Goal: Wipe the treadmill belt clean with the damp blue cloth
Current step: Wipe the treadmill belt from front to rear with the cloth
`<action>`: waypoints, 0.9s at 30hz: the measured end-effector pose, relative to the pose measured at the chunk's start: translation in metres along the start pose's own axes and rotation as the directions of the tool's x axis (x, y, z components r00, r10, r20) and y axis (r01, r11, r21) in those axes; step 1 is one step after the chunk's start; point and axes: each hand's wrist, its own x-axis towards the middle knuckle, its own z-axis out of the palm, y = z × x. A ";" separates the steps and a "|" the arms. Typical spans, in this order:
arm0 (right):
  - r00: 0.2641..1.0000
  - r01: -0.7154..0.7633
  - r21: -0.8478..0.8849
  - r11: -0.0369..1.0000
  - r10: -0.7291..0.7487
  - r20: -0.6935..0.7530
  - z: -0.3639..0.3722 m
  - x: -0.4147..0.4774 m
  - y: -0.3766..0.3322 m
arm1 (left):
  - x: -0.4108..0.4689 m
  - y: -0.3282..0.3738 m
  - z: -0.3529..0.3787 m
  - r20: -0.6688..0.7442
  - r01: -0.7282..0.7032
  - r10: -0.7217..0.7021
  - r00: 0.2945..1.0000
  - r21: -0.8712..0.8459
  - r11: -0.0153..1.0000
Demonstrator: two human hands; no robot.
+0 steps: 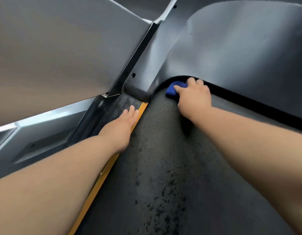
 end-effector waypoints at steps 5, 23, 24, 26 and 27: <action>0.960 0.274 0.124 0.954 -0.278 0.017 0.010 -0.070 -0.030 | -0.003 0.005 0.000 -0.033 0.015 -0.015 0.999 0.009 1.000; 0.987 0.160 0.052 0.986 -0.158 -0.038 0.018 -0.093 0.055 | 0.028 0.074 0.010 0.116 -0.154 0.138 0.984 0.142 0.978; 0.999 0.008 0.026 1.000 -0.007 -0.031 0.017 -0.083 0.076 | 0.026 0.071 0.015 0.119 -0.163 0.146 0.982 0.151 0.975; 0.981 -0.195 -0.038 0.980 0.195 0.003 0.008 -0.072 0.103 | 0.025 0.068 0.021 0.114 -0.166 0.151 0.982 0.135 0.977; 0.976 -0.216 -0.046 0.975 0.217 0.000 0.006 -0.072 0.102 | 0.026 0.067 0.021 0.117 -0.168 0.153 0.981 0.128 0.977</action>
